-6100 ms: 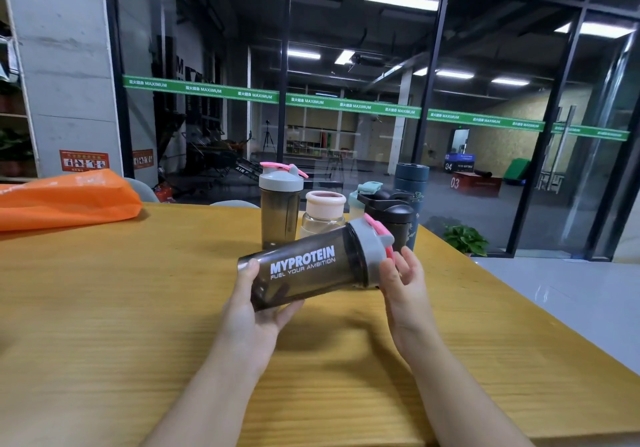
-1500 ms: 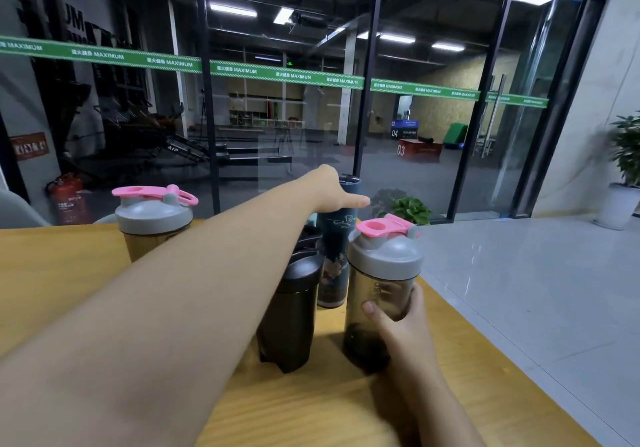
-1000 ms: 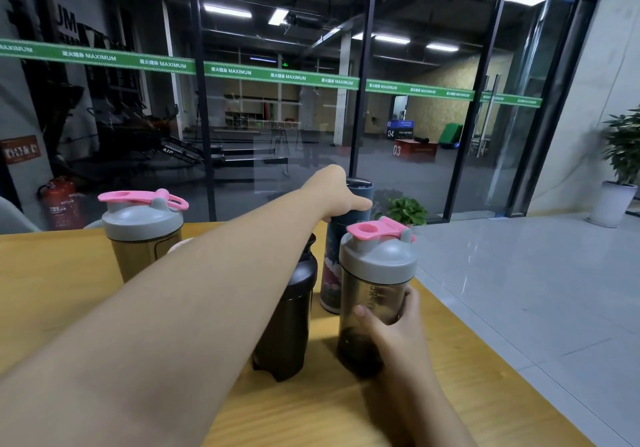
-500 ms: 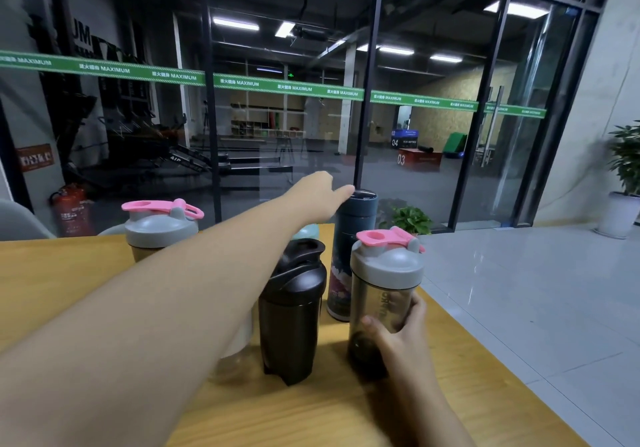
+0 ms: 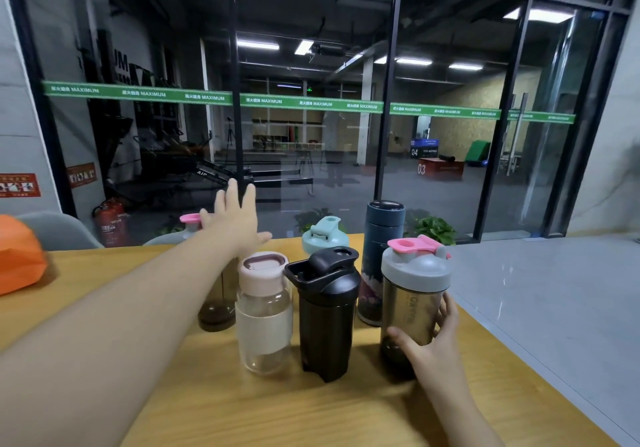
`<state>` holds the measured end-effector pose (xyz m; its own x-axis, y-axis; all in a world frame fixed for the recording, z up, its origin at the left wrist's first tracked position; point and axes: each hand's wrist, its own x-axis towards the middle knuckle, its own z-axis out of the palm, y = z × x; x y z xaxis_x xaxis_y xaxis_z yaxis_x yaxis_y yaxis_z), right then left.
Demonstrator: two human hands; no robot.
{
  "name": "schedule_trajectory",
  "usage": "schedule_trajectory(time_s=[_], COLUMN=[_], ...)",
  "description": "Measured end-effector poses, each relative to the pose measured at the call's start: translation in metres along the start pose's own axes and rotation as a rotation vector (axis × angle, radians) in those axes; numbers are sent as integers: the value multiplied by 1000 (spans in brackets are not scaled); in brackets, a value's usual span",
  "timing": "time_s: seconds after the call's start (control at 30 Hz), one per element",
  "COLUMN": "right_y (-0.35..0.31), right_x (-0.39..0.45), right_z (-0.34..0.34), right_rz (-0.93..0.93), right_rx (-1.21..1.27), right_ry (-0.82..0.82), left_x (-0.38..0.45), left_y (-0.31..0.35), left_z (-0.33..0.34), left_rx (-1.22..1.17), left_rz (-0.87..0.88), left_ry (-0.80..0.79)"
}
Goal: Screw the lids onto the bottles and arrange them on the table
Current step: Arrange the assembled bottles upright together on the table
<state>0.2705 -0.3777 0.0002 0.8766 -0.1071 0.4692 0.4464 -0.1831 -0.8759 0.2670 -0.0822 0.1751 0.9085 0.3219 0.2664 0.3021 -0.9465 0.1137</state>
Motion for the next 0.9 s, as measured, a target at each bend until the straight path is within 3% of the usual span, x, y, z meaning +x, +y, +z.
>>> schedule_trajectory(time_s=[0.13,0.43,0.77,0.9], right_y=[5,3,-13,-24], right_x=[-3,-7,-11,-13], right_z=[7,3,8,9], right_rz=[-15,-86,-219,-353], right_rx=[-76,-175,-376,-438], right_ry=[3,77,208,262], left_x=[-2,-7,-22,-28], left_y=[-15,-32,-52,-58], left_z=[7,5,4,-1], left_rx=[57,272,239,251], left_rz=[-81,16,73,104], left_ry=[-19,14,42,73])
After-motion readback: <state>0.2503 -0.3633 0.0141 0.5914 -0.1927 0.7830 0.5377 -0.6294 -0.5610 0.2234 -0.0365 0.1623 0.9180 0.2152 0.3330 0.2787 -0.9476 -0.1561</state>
